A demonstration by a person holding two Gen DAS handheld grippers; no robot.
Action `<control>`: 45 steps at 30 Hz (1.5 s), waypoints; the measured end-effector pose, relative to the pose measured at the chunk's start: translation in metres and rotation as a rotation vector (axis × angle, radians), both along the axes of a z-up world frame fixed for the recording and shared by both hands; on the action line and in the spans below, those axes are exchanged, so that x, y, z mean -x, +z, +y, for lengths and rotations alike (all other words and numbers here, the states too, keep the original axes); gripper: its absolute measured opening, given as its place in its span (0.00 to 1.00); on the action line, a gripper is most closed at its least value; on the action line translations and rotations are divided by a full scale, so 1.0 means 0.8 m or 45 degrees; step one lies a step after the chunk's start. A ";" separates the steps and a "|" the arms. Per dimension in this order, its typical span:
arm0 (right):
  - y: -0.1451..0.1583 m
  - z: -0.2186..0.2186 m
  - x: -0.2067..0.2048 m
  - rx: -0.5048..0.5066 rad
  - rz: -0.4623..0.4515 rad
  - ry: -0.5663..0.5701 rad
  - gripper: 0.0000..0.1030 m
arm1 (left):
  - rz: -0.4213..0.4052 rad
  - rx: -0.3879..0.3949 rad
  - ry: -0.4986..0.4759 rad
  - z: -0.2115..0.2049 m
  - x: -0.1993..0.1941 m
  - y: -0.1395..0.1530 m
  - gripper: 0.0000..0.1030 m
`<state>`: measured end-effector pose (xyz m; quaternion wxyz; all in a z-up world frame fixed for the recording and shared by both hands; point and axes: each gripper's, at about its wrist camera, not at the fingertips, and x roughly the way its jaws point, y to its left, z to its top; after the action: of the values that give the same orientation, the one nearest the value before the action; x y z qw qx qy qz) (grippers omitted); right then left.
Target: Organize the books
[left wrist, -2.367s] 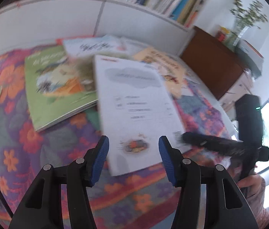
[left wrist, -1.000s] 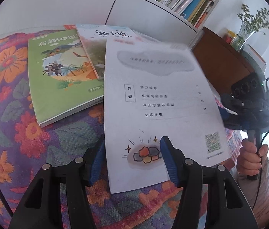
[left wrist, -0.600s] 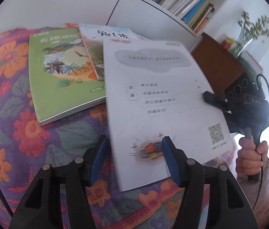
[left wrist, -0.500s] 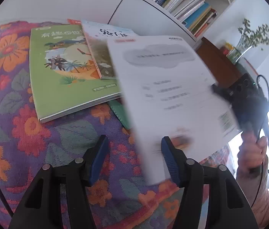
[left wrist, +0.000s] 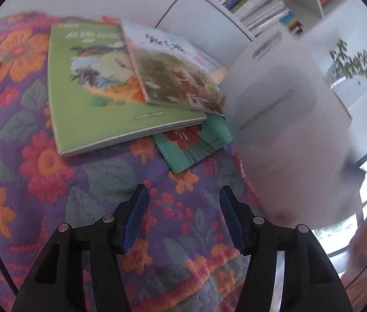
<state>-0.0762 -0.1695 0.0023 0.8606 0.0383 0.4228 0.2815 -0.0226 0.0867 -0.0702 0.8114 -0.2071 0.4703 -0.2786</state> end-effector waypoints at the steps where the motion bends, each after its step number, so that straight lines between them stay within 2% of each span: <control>1: -0.019 0.023 0.005 0.008 0.048 0.046 0.06 | 0.051 0.018 0.008 0.005 -0.001 0.001 0.54; 3: -0.053 0.060 0.012 0.031 0.112 0.105 0.08 | 0.124 0.009 0.022 0.013 0.000 0.005 0.51; 4: -0.071 0.076 0.014 0.055 0.134 0.132 0.09 | 0.140 -0.040 0.033 0.016 0.000 0.005 0.47; 7: -0.107 0.105 0.016 0.071 0.182 0.166 0.18 | 0.165 -0.052 0.054 0.022 0.002 0.005 0.45; 9: -0.110 0.106 0.015 0.041 0.167 0.155 0.20 | 0.173 -0.065 0.056 0.024 0.002 0.005 0.45; 12: -0.101 0.091 0.016 -0.145 0.184 0.211 0.20 | 0.180 -0.085 0.064 0.026 0.003 0.007 0.44; 13: -0.095 0.088 0.017 -0.174 0.180 0.211 0.20 | 0.183 -0.118 0.069 0.025 0.004 0.008 0.44; 14: -0.090 0.081 0.019 -0.182 0.164 0.198 0.23 | 0.178 -0.134 0.074 0.027 0.006 0.009 0.44; 17: -0.085 0.046 0.012 -0.169 0.120 0.101 0.45 | 0.165 -0.203 0.108 0.032 0.013 0.015 0.44; 18: -0.083 0.034 0.011 -0.181 0.110 0.065 0.47 | 0.161 -0.221 0.125 0.033 0.015 0.017 0.45; 23: -0.103 -0.029 -0.018 -0.135 0.110 -0.133 0.49 | 0.126 -0.220 0.125 0.030 0.041 0.029 0.45; 25: -0.116 -0.044 -0.024 -0.128 0.089 -0.181 0.49 | 0.138 -0.167 0.093 0.023 0.052 0.032 0.46; 27: -0.125 -0.046 -0.027 -0.120 0.097 -0.180 0.49 | 0.139 -0.132 0.054 0.010 0.059 0.032 0.47; 29: -0.137 -0.042 -0.035 -0.085 0.123 -0.191 0.49 | 0.138 -0.168 0.017 -0.008 0.063 0.030 0.47; 31: -0.146 -0.035 -0.043 -0.076 0.168 -0.161 0.50 | 0.154 -0.173 -0.015 -0.021 0.062 0.024 0.47; 34: -0.143 -0.024 -0.035 -0.013 0.130 -0.138 0.51 | 0.167 -0.215 -0.017 -0.032 0.060 0.018 0.47; 38: -0.148 -0.020 -0.016 -0.078 0.200 -0.084 0.53 | 0.168 -0.233 -0.006 -0.029 0.059 0.017 0.48; 42: -0.150 -0.014 0.003 -0.078 0.195 -0.011 0.53 | 0.174 -0.207 -0.033 -0.019 0.060 0.011 0.48; 45: -0.156 -0.027 -0.004 -0.155 0.231 0.011 0.52 | 0.194 -0.142 -0.036 -0.012 0.055 0.006 0.48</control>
<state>-0.0730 -0.1908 -0.1227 0.8137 0.1142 0.4812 0.3056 -0.0667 0.0774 -0.0654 0.7796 -0.1753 0.5482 -0.2469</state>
